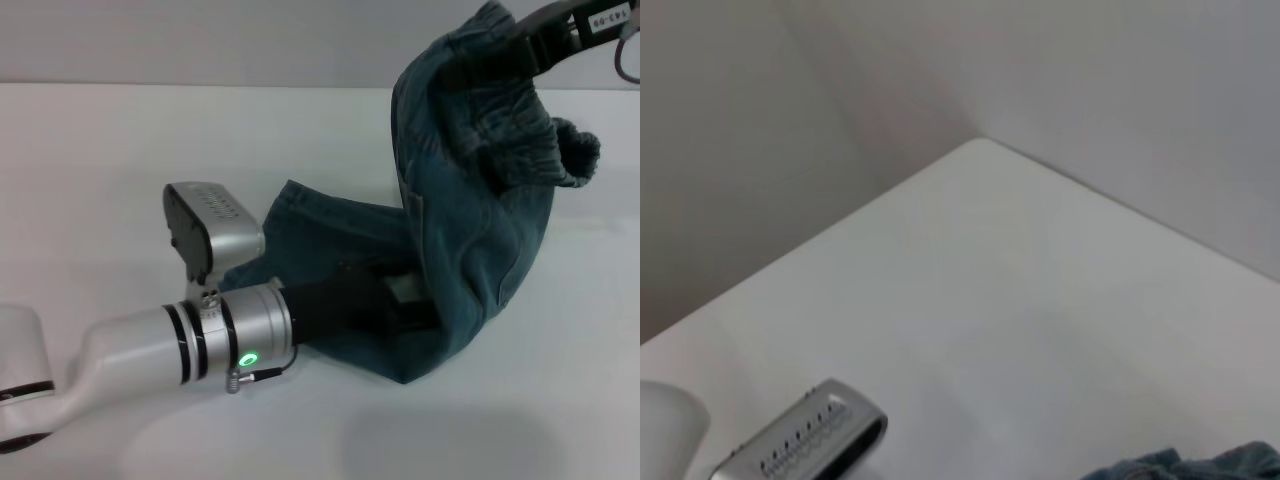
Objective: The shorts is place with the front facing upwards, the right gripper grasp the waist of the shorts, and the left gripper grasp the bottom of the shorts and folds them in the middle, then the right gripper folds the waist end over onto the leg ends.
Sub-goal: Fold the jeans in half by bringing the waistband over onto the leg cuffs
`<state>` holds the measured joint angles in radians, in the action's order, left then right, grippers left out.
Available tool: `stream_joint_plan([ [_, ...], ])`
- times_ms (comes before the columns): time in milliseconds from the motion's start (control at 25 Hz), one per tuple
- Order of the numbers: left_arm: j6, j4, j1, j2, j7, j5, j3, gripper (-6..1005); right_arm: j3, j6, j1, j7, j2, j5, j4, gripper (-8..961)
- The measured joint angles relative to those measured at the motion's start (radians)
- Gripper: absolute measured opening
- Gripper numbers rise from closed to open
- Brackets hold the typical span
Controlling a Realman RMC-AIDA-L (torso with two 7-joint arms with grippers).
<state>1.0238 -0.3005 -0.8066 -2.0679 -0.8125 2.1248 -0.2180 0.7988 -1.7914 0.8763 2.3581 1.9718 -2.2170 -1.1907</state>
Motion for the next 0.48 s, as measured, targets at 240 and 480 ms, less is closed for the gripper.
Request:
stream_joint_plan([
  [240, 0.0, 0.074, 0.051, 0.006, -0.064, 0.009, -0.007, 798, 0.007, -0.001, -0.025, -0.013, -0.006, -0.003, 0.021, 69],
  [480, 0.013, 0.184, 0.089, 0.008, -0.165, 0.036, -0.009, 798, 0.008, 0.0, -0.042, -0.023, -0.006, 0.001, 0.022, 68],
])
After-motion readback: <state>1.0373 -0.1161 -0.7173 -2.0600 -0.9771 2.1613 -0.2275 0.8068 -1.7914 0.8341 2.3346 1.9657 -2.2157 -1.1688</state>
